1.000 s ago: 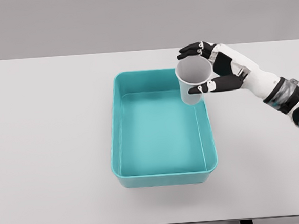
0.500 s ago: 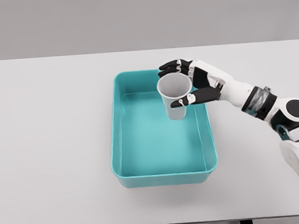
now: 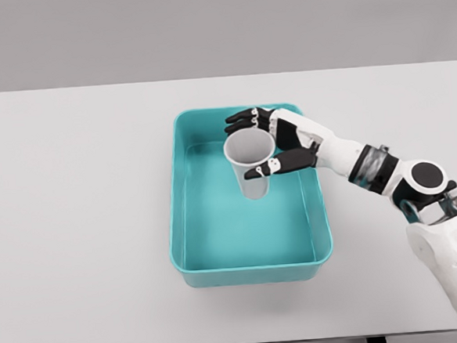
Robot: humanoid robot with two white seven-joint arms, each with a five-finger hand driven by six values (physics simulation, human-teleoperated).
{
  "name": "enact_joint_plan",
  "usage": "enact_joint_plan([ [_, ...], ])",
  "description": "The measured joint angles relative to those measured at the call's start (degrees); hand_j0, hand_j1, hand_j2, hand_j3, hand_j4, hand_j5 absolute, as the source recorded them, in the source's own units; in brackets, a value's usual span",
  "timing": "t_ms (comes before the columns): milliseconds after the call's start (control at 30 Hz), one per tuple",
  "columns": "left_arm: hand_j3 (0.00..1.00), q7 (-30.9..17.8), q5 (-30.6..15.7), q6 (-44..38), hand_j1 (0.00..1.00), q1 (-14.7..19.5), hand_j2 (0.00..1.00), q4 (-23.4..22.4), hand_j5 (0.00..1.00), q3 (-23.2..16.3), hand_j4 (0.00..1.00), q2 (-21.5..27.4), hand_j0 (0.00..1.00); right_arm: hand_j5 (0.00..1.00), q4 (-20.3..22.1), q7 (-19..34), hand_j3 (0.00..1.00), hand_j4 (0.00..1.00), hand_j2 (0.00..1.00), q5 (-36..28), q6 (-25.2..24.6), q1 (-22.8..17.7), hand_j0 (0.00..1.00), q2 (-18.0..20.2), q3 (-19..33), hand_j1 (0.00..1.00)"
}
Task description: Put the paper cup into the basket with your right arm
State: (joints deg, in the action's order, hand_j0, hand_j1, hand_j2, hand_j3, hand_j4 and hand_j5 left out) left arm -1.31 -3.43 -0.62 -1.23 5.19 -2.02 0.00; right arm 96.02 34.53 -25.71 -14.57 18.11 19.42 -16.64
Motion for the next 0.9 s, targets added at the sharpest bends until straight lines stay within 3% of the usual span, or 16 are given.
enact_joint_plan([
  [900, 1.0, 0.0, 0.0, 0.0, 1.0, 0.0, 1.0, 0.0, 1.0, 0.0, 1.0, 0.0, 1.0, 0.74, -4.1, 0.0, 0.74, 0.74, 0.74, 2.7, 1.8, -0.2, 0.74, -1.7, -2.7, 0.74],
])
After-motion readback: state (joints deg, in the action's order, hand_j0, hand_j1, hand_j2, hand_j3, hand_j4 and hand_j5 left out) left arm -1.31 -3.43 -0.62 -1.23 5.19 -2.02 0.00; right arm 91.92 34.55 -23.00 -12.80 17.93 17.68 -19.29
